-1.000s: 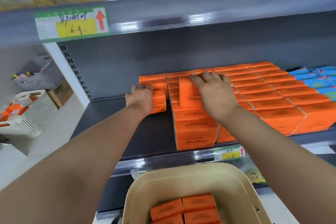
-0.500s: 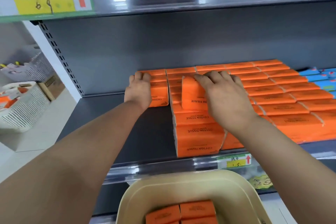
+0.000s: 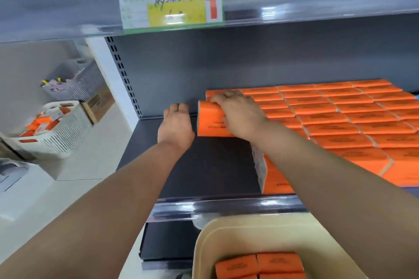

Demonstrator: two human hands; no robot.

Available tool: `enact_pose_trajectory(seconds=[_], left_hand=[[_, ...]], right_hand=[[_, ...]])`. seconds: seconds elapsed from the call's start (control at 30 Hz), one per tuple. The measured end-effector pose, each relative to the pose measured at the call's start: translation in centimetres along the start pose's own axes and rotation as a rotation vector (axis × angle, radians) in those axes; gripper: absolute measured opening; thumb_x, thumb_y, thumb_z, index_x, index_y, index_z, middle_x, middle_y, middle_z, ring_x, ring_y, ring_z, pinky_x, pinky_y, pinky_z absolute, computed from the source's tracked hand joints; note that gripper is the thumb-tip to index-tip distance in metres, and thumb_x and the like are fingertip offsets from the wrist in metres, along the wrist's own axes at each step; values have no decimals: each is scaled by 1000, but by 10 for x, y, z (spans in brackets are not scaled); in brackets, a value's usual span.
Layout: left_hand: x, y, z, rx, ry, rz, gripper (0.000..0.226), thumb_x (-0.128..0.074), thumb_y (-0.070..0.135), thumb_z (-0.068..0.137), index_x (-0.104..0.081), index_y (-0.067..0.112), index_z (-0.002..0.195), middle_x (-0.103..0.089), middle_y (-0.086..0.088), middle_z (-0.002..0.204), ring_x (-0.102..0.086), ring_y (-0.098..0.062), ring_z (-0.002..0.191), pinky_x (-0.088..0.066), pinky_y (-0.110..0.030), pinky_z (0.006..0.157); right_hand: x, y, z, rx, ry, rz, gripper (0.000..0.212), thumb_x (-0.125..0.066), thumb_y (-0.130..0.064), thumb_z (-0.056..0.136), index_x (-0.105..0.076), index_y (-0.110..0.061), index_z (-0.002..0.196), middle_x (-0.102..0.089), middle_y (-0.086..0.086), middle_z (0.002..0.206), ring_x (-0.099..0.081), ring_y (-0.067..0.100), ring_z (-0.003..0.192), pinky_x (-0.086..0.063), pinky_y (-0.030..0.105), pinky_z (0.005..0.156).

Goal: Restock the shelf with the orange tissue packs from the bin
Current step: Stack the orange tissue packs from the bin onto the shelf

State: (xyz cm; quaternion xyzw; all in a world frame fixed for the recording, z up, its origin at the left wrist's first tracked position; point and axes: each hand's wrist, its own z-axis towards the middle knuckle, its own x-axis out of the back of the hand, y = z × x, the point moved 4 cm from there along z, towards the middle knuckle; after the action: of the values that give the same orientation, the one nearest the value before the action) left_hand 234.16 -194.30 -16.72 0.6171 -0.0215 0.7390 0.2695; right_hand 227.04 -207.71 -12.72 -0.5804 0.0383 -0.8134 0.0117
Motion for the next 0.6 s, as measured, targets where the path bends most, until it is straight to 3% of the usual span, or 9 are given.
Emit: enact_pose_trajectory(seconds=[0.13,0.27,0.6], left_hand=[[0,-10,-3,-9,-28,4,61,-52,-8,80,-37,11,137,-40,-10,132,-37,-26,123,-47,-35,84],[-5,-13,-1,-32,-51,-3,64,-51,-10,80,-37,13,138,-38,-7,133,-36,-23,124,-45,-30,79],[-13,-12,4,-60,-53,-36,66,-53,-10,78,-37,12,138,-39,-7,134,-36,-23,124,-45,-28,76]], right_hand=[[-28,1,4,-83,-134,-28,57,-48,6,81,-45,-19,133,-45,9,131,-41,29,125,-37,42,100],[-38,2,9,-123,-97,-58,64,-48,13,76,-46,-19,132,-46,10,128,-41,30,122,-38,44,99],[-45,2,24,-143,-63,-124,72,-53,7,78,-35,-24,141,-43,11,132,-35,31,128,-33,45,102]])
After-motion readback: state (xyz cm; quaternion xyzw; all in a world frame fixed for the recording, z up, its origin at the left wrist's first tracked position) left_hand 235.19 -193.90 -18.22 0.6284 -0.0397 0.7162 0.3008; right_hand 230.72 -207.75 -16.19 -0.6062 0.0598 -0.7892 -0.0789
